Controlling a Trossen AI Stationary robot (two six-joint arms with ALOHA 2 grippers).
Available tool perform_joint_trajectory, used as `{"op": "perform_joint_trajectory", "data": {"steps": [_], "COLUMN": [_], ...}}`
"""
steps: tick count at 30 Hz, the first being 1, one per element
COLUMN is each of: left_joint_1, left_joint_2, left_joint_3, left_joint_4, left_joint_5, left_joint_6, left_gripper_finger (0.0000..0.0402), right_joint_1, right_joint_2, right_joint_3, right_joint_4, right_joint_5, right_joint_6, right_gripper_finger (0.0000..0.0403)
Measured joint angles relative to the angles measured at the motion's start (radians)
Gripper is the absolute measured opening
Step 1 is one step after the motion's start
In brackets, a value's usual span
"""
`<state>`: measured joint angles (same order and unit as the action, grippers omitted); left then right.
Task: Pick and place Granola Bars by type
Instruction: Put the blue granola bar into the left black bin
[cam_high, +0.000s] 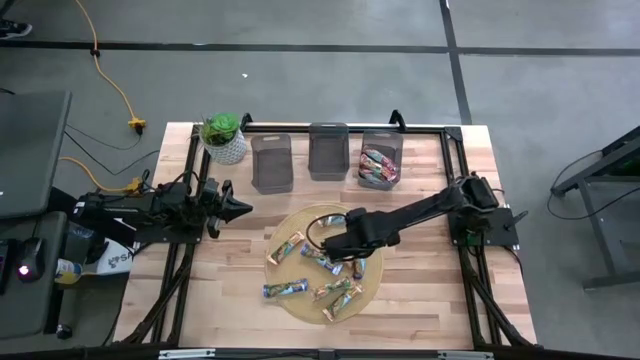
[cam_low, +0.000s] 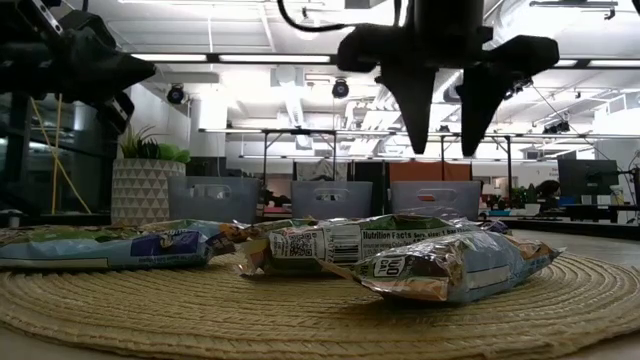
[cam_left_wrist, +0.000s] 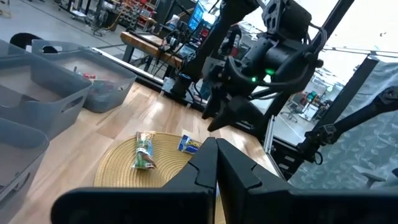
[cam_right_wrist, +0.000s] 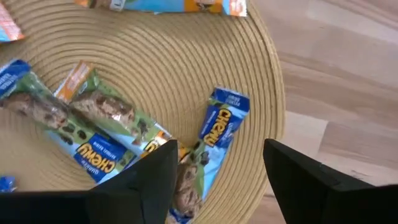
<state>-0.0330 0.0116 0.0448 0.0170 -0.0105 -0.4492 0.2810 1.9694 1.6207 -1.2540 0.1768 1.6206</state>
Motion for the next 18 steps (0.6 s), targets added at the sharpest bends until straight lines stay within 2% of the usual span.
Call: {"op": "perform_joint_trajectory", "data": {"steps": [18], "left_joint_1": [0.0], "left_joint_2": [0.0], "left_joint_3": [0.001], "left_joint_4": [-0.002], "left_joint_5": [0.0], "left_joint_6": [0.0], "left_gripper_finger": [0.0001], "right_joint_1": [-0.006], "right_joint_2": [0.126], "right_joint_3": [0.0], "right_joint_4": [0.037], "right_joint_5": [-0.082], "right_joint_6": [0.086], "right_gripper_finger": [0.0225]}}
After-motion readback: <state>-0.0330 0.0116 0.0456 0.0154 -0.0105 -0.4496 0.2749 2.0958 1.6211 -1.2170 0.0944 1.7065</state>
